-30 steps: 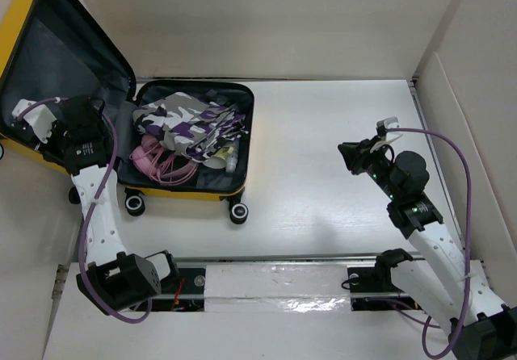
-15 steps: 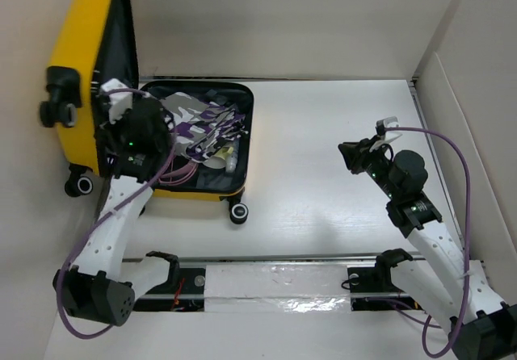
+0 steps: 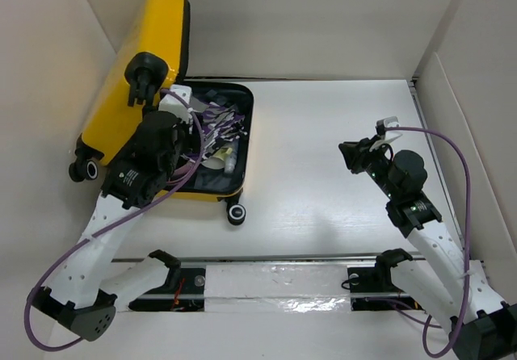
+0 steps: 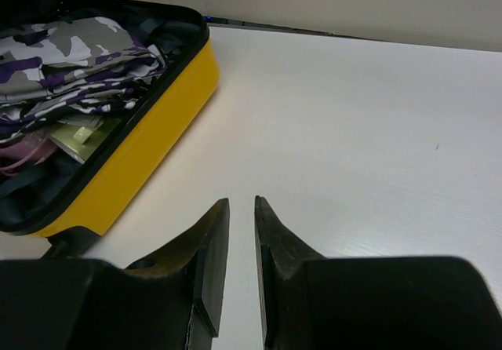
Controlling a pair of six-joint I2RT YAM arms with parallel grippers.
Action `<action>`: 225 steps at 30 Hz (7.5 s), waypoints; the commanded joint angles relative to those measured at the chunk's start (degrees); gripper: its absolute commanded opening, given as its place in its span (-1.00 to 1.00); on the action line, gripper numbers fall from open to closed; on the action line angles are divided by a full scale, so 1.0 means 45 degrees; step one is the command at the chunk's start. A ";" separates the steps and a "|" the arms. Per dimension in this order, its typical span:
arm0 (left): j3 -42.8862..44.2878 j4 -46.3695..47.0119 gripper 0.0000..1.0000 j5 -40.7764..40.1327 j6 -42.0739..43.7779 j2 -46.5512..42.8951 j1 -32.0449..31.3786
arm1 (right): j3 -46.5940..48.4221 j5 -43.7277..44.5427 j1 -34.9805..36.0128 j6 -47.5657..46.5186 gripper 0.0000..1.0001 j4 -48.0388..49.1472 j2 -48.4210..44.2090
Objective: Pack the luggage
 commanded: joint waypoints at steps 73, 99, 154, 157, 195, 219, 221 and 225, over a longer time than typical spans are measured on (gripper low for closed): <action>-0.0507 0.5706 -1.00 0.8988 -0.8258 1.0033 0.6320 | 0.1216 0.6705 0.2343 -0.0588 -1.00 -0.1471 0.0550; -1.0413 1.2040 -1.00 0.8911 -1.0077 0.3212 0.4230 | 0.5568 0.3428 0.1071 -0.0626 -1.00 -0.0126 0.9646; -1.3635 1.0729 -0.90 0.7836 -0.9918 -0.1533 -0.2335 | 1.3048 -0.9721 -0.1195 0.2908 0.95 -0.0258 1.6915; -1.3967 1.0887 -0.92 0.7797 -1.0036 -0.1729 -0.2335 | 1.5467 -0.9526 -0.0121 0.2967 0.93 -0.1542 1.8028; -1.1294 0.9829 0.09 0.0437 -1.1053 -0.5732 -0.1241 | -0.2668 0.4129 -0.0507 0.3084 -1.00 0.0402 -0.0193; 0.4387 0.8722 0.16 1.2737 -1.0956 1.3892 0.7139 | -0.3179 0.2956 -0.1095 0.2752 -1.00 0.1457 0.1428; 0.5073 0.8408 0.16 1.2856 -1.0547 1.4656 0.6905 | -0.3042 0.2917 -0.1095 0.2791 -1.00 0.1672 0.1682; 0.4959 0.8756 0.16 1.2972 -1.0602 1.5184 0.6612 | -0.2574 0.2624 -0.1095 0.2850 -1.00 0.2082 0.2928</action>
